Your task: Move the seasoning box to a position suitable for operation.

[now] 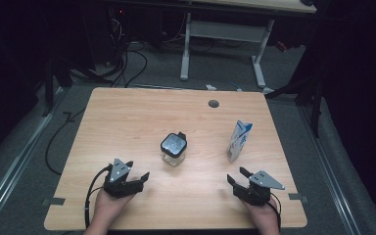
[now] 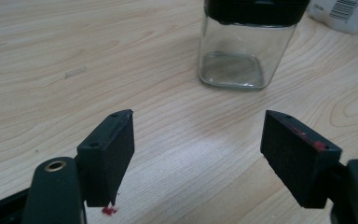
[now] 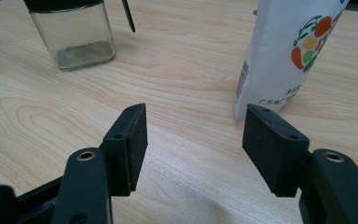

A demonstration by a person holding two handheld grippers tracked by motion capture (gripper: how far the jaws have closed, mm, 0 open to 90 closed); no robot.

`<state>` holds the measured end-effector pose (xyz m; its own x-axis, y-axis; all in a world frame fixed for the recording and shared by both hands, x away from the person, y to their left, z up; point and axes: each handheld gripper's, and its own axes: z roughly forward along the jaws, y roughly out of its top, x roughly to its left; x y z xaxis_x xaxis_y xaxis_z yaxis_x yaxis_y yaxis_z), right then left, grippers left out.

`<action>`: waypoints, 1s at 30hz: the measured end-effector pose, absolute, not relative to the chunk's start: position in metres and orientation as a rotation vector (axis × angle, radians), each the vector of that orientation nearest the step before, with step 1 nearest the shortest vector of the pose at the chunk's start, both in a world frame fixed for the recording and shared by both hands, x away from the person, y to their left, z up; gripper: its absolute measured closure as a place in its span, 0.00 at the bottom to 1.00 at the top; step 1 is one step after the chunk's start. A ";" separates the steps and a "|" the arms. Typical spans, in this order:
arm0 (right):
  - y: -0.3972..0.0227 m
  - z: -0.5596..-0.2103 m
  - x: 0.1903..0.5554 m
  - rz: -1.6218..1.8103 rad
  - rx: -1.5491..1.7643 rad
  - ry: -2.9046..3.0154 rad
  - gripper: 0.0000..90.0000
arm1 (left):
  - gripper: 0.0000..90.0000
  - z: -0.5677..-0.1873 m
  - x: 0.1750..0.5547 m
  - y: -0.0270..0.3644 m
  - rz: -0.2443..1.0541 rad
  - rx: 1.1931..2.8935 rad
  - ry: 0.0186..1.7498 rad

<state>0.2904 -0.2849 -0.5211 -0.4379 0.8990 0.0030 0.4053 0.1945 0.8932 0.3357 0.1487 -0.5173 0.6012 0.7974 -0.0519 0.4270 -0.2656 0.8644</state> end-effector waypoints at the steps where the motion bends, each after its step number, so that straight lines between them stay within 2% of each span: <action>1: -0.285 -0.521 0.290 1.196 1.214 1.937 0.45 | 0.30 -0.517 0.336 0.149 0.499 1.896 0.981; 5: -0.288 -0.521 0.293 1.175 1.247 1.961 0.46 | 0.32 -0.521 0.340 0.154 0.485 1.888 1.018; 7: -0.289 -0.521 0.294 1.182 1.269 1.964 0.47 | 0.37 -0.521 0.341 0.155 0.465 1.885 1.023; 15: -0.279 -0.521 0.297 1.161 1.236 2.022 0.47 | 0.37 -0.522 0.343 0.157 0.458 1.892 1.024; 17: -0.275 -0.521 0.299 1.146 1.230 2.049 0.44 | 0.37 -0.521 0.342 0.158 0.470 1.889 1.022; 22: -0.264 -0.518 0.302 1.130 1.233 2.051 0.23 | 0.37 -0.519 0.337 0.158 0.485 1.893 1.014; 26: -0.265 -0.516 0.301 1.149 1.238 2.041 0.17 | 0.37 -0.519 0.334 0.157 0.491 1.903 1.015; 30: -0.267 -0.513 0.301 1.159 1.259 2.021 0.16 | 0.37 -0.517 0.333 0.152 0.494 1.908 1.004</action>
<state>0.3013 -0.2674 -0.5131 -0.4559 0.8895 0.0300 0.4752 0.2148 0.8533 0.3331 0.1522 -0.5169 0.5908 0.8049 -0.0561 0.4469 -0.2686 0.8533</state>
